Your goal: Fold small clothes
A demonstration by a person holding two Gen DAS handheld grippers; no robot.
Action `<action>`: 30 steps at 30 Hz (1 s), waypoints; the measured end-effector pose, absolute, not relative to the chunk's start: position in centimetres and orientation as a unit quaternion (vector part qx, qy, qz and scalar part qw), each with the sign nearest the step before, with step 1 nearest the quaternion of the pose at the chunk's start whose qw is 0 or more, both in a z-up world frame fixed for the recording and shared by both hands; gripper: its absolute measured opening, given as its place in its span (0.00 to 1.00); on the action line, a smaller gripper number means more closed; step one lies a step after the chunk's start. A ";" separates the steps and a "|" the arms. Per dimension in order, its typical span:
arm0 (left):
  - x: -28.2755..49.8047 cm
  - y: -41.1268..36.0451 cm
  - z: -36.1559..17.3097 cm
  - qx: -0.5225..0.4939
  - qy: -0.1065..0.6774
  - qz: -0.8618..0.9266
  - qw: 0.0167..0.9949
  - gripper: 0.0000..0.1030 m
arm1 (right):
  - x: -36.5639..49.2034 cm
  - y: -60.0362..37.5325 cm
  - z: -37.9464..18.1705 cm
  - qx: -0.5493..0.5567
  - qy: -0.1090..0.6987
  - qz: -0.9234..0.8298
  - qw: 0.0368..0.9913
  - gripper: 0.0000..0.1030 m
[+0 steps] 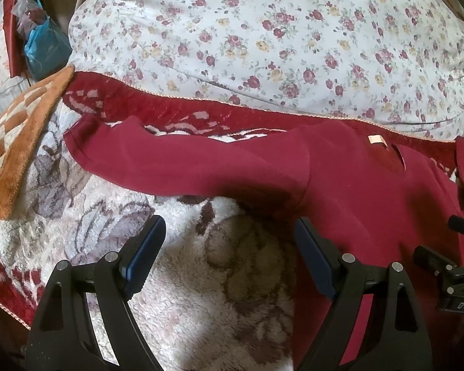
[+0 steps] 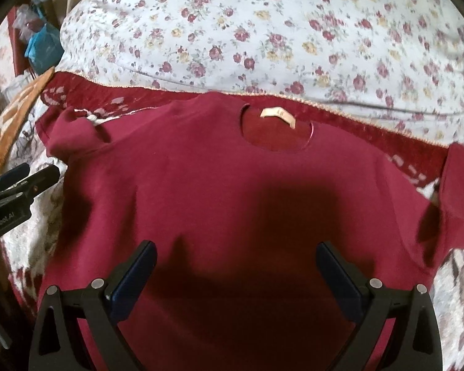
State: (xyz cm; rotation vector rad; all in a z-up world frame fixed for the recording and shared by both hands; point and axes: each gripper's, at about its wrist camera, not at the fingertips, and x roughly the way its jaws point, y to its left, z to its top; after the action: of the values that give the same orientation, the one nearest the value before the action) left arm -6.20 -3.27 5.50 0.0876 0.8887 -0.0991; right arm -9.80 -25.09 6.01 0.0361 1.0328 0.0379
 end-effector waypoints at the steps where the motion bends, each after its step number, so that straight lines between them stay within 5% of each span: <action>1: -6.2 -3.2 5.5 0.042 0.430 -0.048 0.901 0.83 | -9.8 -25.1 6.0 0.022 0.494 0.025 0.869 0.99; 20: -5.2 -1.4 5.2 0.031 0.431 -0.035 0.901 0.83 | -9.3 -24.1 4.8 0.042 0.506 0.038 0.860 0.99; 30: -0.6 8.2 5.0 -0.092 0.447 0.025 0.889 0.83 | -8.8 -24.0 5.2 0.056 0.507 0.046 0.859 0.99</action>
State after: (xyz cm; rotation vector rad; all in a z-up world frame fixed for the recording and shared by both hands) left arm -0.64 8.18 4.97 -0.1912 0.9289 0.0514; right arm -8.80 -24.03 5.18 0.1184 1.0639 0.0969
